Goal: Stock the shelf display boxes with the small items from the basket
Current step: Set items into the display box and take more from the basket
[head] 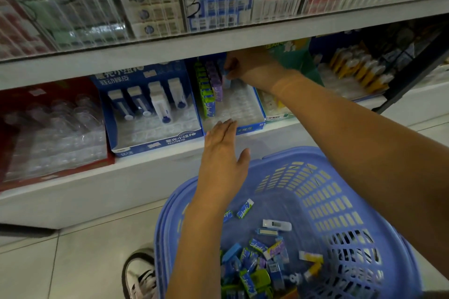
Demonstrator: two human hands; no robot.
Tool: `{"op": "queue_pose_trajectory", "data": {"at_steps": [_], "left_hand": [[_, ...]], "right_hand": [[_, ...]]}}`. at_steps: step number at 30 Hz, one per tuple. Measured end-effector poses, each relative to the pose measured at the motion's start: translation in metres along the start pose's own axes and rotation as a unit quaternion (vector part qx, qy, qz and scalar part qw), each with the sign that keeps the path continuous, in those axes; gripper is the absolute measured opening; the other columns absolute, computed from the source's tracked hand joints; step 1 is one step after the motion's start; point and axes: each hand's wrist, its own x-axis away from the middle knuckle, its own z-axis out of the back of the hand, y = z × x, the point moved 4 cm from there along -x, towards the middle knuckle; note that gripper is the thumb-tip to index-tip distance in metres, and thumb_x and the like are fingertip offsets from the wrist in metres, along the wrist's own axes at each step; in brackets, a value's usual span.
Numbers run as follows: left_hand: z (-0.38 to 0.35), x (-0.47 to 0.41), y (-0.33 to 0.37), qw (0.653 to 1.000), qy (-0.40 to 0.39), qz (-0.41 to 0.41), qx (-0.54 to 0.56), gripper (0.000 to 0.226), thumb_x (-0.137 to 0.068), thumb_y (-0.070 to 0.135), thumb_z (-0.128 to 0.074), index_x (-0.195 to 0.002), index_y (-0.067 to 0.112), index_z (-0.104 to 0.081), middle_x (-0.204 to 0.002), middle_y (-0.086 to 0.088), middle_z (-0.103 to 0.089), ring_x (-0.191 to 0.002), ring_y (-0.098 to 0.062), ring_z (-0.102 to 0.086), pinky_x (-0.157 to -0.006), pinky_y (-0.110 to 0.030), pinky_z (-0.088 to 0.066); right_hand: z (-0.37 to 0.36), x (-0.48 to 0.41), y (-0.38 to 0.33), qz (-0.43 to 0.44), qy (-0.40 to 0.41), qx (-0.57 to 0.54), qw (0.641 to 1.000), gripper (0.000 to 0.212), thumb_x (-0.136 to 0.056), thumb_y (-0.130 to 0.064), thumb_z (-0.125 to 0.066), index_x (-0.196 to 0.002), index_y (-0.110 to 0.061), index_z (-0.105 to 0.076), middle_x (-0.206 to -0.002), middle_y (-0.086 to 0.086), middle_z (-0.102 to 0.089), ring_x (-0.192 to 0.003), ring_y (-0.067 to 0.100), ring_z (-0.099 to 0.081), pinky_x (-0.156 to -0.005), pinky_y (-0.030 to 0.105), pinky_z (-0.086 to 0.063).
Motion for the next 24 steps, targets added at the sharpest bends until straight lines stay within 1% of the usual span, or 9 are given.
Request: {"op": "queue_pose_trajectory", "data": {"at_steps": [7, 10, 12, 13, 15, 17, 20, 22, 24], "left_hand": [[0.001, 0.002, 0.001, 1.000, -0.020, -0.003, -0.003, 0.060, -0.096, 0.023, -0.051, -0.149, 0.015, -0.024, -0.157, 0.003, -0.020, -0.145, -0.010, -0.009, -0.119, -0.025, -0.006], [0.003, 0.006, 0.003, 0.999, -0.010, -0.004, 0.035, 0.052, -0.097, 0.020, -0.050, -0.146, 0.013, -0.033, -0.154, 0.002, -0.027, -0.144, -0.010, -0.016, -0.115, -0.018, -0.010], [0.008, 0.016, 0.007, 0.994, 0.063, -0.010, 0.087, 0.034, -0.097, 0.017, -0.049, -0.130, 0.013, -0.054, -0.138, 0.000, -0.052, -0.129, -0.009, -0.042, -0.102, -0.013, -0.029], [0.009, 0.022, 0.007, 0.990, 0.093, -0.004, 0.108, 0.024, -0.097, 0.017, -0.049, -0.117, 0.013, -0.062, -0.123, -0.001, -0.062, -0.114, -0.010, -0.054, -0.092, -0.016, -0.039], [0.001, 0.032, 0.002, 0.988, 0.089, 0.032, 0.120, 0.020, -0.096, 0.019, -0.049, -0.095, 0.014, -0.067, -0.095, -0.004, -0.070, -0.085, -0.017, -0.063, -0.072, -0.028, -0.048], [-0.020, 0.040, -0.014, 0.994, 0.005, 0.087, 0.067, 0.021, -0.093, 0.018, -0.050, -0.082, 0.008, -0.065, -0.079, -0.013, -0.066, -0.076, -0.029, -0.061, -0.061, -0.034, -0.042], [-0.065, 0.067, -0.048, 0.964, -0.200, 0.161, -0.068, 0.021, -0.091, 0.016, -0.049, -0.079, 0.003, -0.061, -0.085, -0.022, -0.063, -0.087, -0.036, -0.061, -0.066, -0.035, -0.041], [-0.093, 0.096, -0.069, 0.923, -0.315, 0.191, -0.106, 0.020, -0.091, 0.015, -0.048, -0.093, 0.004, -0.065, -0.099, -0.020, -0.065, -0.097, -0.032, -0.061, -0.074, -0.035, -0.045], [-0.116, 0.128, -0.082, 0.876, -0.417, 0.210, -0.124, 0.027, -0.094, 0.017, -0.048, -0.116, 0.003, -0.059, -0.120, -0.018, -0.059, -0.108, -0.032, -0.057, -0.085, -0.037, -0.046]], "right_hand": [[0.003, 0.004, -0.010, -0.021, -0.009, 0.058, 0.998, 0.026, -0.093, -0.013, -0.054, -0.115, -0.005, -0.064, -0.122, 0.014, -0.061, -0.111, 0.027, -0.057, -0.088, 0.026, -0.043], [0.011, 0.027, -0.018, -0.010, 0.038, 0.059, 0.997, 0.026, -0.094, -0.015, -0.050, -0.116, -0.005, -0.062, -0.118, 0.013, -0.062, -0.109, 0.027, -0.057, -0.084, 0.026, -0.042], [0.015, 0.061, -0.024, 0.020, 0.082, 0.013, 0.996, 0.020, -0.091, -0.018, -0.054, -0.102, -0.006, -0.066, -0.093, 0.007, -0.066, -0.092, 0.022, -0.062, -0.065, 0.019, -0.033], [0.011, 0.080, -0.025, 0.036, 0.057, -0.014, 0.998, 0.016, -0.089, -0.019, -0.058, -0.093, -0.008, -0.068, -0.079, 0.000, -0.063, -0.078, 0.017, -0.062, -0.058, 0.017, -0.030], [-0.010, 0.118, -0.019, 0.041, -0.075, -0.044, 0.995, 0.015, -0.086, -0.026, -0.065, -0.078, -0.013, -0.068, -0.062, -0.008, -0.059, -0.053, 0.003, -0.056, -0.050, 0.016, -0.035], [-0.044, 0.151, -0.004, 0.016, -0.217, -0.037, 0.975, 0.019, -0.084, -0.028, -0.066, -0.071, -0.014, -0.065, -0.060, -0.002, -0.063, -0.044, 0.002, -0.052, -0.052, 0.015, -0.040], [-0.110, 0.191, 0.020, -0.014, -0.368, -0.001, 0.930, 0.029, -0.086, -0.023, -0.063, -0.059, -0.012, -0.061, -0.056, 0.004, -0.060, -0.048, 0.012, -0.050, -0.058, 0.024, -0.041], [-0.157, 0.212, 0.032, -0.031, -0.399, 0.009, 0.916, 0.016, -0.086, -0.016, -0.060, -0.078, -0.006, -0.070, -0.081, 0.016, -0.069, -0.072, 0.023, -0.063, -0.067, 0.030, -0.047], [-0.199, 0.232, 0.038, -0.026, -0.401, -0.002, 0.916, 0.023, -0.087, -0.008, -0.056, -0.106, -0.003, -0.067, -0.114, 0.016, -0.066, -0.098, 0.025, -0.061, -0.080, 0.031, -0.045]]}}
